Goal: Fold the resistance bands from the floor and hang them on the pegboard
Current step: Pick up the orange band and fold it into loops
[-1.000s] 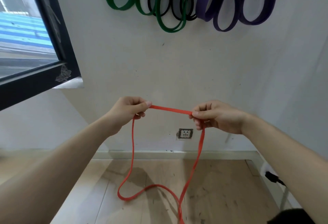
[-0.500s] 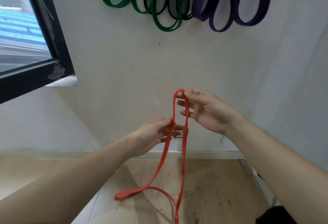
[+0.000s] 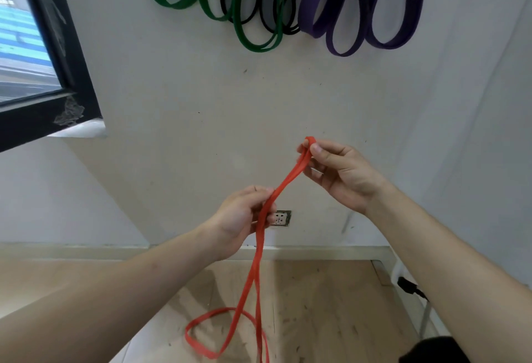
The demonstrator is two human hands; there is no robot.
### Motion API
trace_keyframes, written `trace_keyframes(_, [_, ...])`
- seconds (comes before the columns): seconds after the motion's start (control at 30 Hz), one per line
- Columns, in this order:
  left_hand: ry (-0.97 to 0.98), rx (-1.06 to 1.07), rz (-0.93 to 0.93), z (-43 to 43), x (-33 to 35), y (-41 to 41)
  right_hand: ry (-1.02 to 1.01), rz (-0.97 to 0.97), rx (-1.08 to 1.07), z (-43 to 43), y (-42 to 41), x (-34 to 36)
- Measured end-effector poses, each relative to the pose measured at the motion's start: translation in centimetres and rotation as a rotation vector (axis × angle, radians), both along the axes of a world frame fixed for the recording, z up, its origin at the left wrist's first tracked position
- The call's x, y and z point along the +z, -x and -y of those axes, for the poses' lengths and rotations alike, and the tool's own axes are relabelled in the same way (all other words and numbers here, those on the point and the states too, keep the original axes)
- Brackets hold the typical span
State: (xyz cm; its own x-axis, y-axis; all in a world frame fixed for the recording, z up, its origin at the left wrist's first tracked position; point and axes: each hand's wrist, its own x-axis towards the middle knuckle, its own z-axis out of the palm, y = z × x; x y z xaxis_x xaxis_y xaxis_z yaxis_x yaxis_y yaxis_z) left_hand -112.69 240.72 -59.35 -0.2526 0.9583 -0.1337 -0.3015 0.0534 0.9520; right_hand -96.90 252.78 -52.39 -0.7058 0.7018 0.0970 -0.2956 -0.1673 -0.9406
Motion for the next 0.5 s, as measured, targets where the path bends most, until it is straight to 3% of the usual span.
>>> trace_keyframes(0.13, [-0.079,0.017,-0.043,0.6,0.9,0.8,0.029,-0.06,-0.059,-0.5,-0.3,-0.4])
trace_keyframes(0.5, [-0.355,0.253,-0.696,2.1,2.4,1.3,0.088,-0.176,-0.082,1.0,-0.5,-0.3])
